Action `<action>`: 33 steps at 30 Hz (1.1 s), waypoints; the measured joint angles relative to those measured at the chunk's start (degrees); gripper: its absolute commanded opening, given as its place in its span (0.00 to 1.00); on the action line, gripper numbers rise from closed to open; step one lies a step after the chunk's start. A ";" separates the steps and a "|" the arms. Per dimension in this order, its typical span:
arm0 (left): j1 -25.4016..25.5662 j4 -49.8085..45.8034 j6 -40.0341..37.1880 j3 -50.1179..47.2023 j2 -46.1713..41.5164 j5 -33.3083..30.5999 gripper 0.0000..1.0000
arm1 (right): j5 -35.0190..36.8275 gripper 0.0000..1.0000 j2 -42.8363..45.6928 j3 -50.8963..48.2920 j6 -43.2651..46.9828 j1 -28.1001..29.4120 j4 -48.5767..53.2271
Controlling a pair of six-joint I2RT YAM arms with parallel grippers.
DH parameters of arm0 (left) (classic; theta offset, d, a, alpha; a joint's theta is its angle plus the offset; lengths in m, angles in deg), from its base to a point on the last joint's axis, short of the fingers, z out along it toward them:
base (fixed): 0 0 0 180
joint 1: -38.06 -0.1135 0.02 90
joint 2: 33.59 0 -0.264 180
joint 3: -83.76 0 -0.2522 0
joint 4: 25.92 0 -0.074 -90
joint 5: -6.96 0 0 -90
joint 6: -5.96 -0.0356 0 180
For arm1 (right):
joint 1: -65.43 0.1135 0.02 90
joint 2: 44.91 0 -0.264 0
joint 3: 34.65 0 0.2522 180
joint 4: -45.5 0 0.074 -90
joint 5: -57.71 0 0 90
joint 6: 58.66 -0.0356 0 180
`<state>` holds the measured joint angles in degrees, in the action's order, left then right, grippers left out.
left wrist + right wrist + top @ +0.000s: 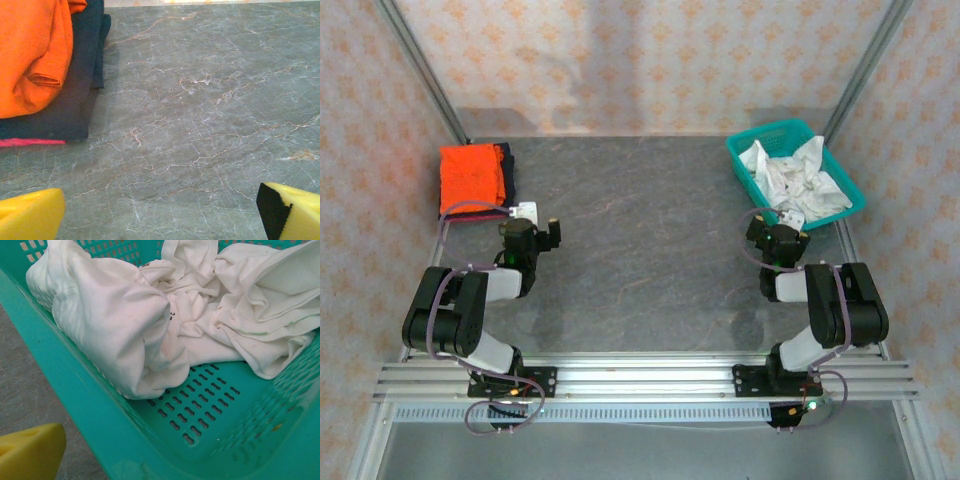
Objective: Fold and stack the t-shirts
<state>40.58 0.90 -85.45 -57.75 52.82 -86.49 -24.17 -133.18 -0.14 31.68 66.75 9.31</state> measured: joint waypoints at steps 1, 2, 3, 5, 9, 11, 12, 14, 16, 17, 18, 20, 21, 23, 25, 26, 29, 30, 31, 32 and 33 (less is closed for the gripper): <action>0.00 0.00 0.00 0.00 0.00 0.00 1.00 | -0.02 0.99 0.00 0.00 0.00 0.00 0.00; 0.00 0.00 0.00 0.00 0.00 0.00 1.00 | -0.11 0.99 0.00 0.00 0.07 0.00 0.00; 0.00 0.00 0.00 0.00 0.00 0.00 1.00 | -0.24 0.99 0.00 0.02 0.24 0.00 0.02; 0.00 0.00 0.00 0.00 0.00 0.00 1.00 | -0.63 0.99 0.00 0.02 0.44 0.02 0.02; 0.00 0.00 0.00 0.00 0.00 0.02 1.00 | -1.44 0.99 0.00 -0.02 0.74 0.02 -0.33; 0.00 -0.37 -0.22 0.00 -0.20 0.52 1.00 | -2.62 0.99 0.02 -0.46 1.14 0.04 -1.38; 0.02 -1.11 -0.35 0.02 -0.66 1.25 1.00 | -3.08 0.99 0.13 -0.87 1.46 0.17 -2.03; 0.39 -4.59 -1.07 0.55 -2.93 2.16 1.00 | -4.00 0.99 1.16 -1.95 2.34 0.63 -2.51; 1.29 -8.59 -1.86 1.70 -6.43 2.69 1.00 | -4.85 0.99 3.41 -2.73 3.02 1.31 -1.77; 1.95 -10.29 -2.36 2.27 -8.57 2.82 1.00 | -5.33 0.99 4.87 -2.82 3.30 1.60 -0.87; 2.73 -11.91 -2.84 2.80 -10.60 2.80 1.00 | -5.86 0.99 6.29 -2.82 3.48 1.81 0.13; 4.85 -15.67 -3.61 4.33 -15.04 2.62 1.00 | -6.93 0.99 9.99 -2.80 4.02 2.47 3.15; 5.97 -17.29 -3.80 5.14 -16.81 2.54 1.00 | -7.23 0.99 11.50 -2.78 4.20 2.82 4.52; 8.92 -20.09 -4.31 6.78 -20.04 2.23 1.00 | -7.98 0.99 15.23 -2.19 4.48 3.96 9.22; 11.91 -22.18 -4.48 7.98 -21.97 1.92 1.00 | -8.68 0.99 18.51 -0.74 4.72 5.01 14.21; 13.64 -22.99 -4.50 8.55 -22.53 1.84 1.00 | -9.33 0.99 20.00 0.52 4.83 5.38 16.72; 18.73 -24.83 -4.50 9.64 -22.75 1.53 1.00 | -11.02 0.99 23.06 5.49 4.87 5.81 22.80; 20.37 -25.29 -4.50 9.86 -22.62 1.49 1.00 | -11.52 0.99 23.61 6.93 4.85 5.81 24.28; 22.34 -25.92 -4.52 10.19 -22.34 1.46 1.00 | -12.13 0.99 24.04 8.33 4.66 5.81 25.83; 24.15 -26.40 -4.55 10.56 -21.92 1.46 1.00 | -12.61 0.99 24.30 9.66 4.28 5.81 27.52; 25.68 -26.80 -4.63 11.02 -21.42 1.53 1.00 | -12.90 0.99 24.37 10.84 3.82 5.81 29.24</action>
<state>66.27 -25.90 -90.09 -46.73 31.40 -84.96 -37.06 -108.81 10.70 35.50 72.56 38.56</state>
